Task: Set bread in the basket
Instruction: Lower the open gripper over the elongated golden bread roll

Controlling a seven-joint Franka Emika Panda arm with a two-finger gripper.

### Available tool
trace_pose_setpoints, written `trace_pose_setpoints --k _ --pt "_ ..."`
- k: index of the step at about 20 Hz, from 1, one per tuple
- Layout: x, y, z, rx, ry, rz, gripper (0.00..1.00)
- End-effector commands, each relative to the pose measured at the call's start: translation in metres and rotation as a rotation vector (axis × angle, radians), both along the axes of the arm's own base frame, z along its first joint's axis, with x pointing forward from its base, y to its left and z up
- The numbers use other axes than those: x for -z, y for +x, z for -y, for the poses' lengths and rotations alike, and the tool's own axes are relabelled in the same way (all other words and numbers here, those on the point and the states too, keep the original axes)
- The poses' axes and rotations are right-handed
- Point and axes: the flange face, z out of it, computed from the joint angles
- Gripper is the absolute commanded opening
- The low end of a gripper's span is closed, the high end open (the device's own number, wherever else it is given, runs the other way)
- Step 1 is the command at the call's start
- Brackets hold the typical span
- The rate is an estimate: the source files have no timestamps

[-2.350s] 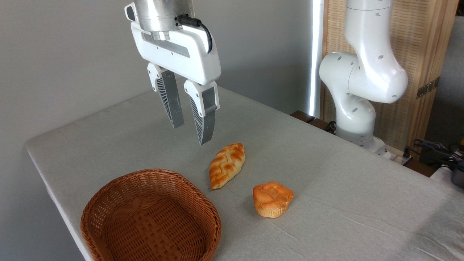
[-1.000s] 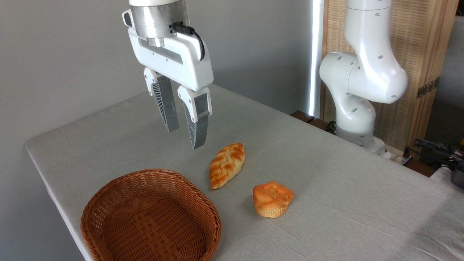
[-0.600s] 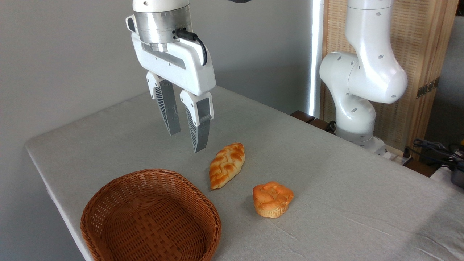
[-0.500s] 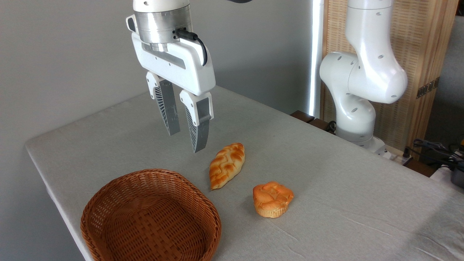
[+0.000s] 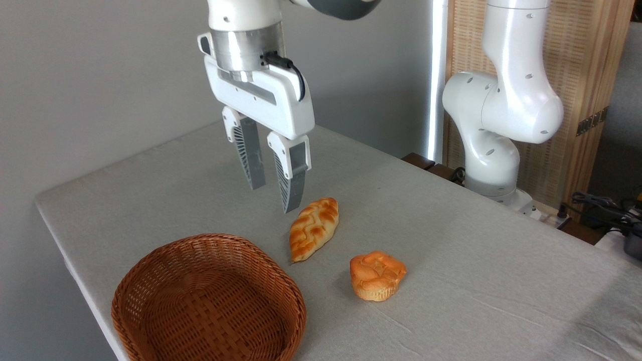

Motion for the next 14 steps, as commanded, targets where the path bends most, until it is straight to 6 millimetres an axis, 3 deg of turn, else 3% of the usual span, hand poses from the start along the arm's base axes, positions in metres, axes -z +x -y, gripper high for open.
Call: trace_pose_setpoints --k 1,3,8,11,14 --pt "0.029 -0.017 0.022 0.041 0.022 -0.010 1.00" --pt "0.032 -0.026 0.009 0.057 0.077 -0.012 1.00" --pt "0.080 -0.063 0.012 0.077 0.114 -0.111 1.00" --pt "0.085 -0.060 0.021 -0.135 0.036 -0.104 1.00" --pt "0.097 -0.065 0.021 -0.166 0.032 -0.123 1.00"
